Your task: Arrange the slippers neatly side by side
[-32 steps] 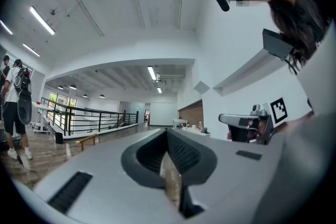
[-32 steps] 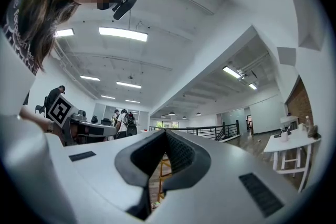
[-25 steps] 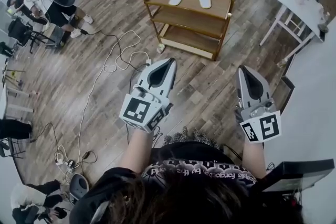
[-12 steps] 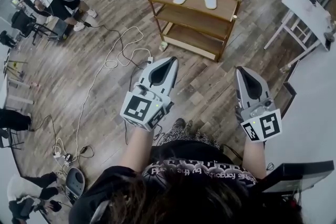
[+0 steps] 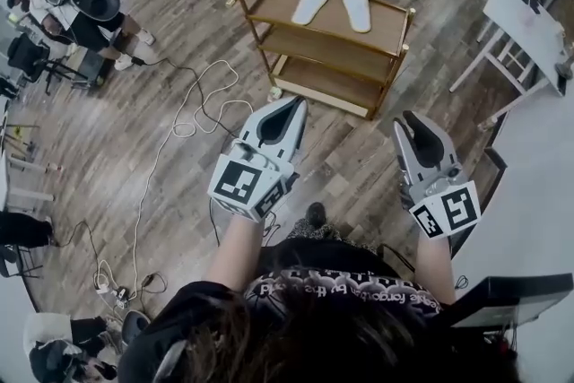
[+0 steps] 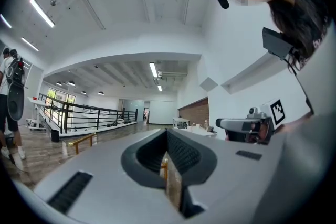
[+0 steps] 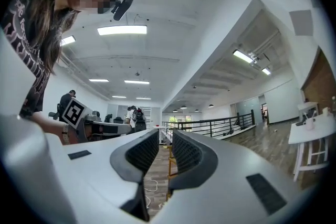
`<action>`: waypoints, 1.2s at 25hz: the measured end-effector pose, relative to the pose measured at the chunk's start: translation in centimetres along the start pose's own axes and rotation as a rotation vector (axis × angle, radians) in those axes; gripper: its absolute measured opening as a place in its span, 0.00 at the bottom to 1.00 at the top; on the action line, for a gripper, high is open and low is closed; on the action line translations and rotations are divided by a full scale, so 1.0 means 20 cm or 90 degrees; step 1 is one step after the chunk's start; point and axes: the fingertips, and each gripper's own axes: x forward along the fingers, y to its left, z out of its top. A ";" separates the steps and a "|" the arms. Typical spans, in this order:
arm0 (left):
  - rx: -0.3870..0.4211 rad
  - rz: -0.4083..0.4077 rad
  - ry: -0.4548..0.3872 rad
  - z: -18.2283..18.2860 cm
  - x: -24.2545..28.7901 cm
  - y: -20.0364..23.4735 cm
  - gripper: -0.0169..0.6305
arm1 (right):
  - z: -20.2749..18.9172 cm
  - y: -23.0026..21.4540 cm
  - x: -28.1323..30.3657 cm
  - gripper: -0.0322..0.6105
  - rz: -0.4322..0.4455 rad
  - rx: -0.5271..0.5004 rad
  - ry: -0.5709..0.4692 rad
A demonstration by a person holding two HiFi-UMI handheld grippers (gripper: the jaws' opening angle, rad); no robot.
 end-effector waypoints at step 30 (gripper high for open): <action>-0.012 0.018 0.036 -0.16 1.06 0.95 0.03 | -0.38 -0.85 1.16 0.17 -0.043 -0.004 0.062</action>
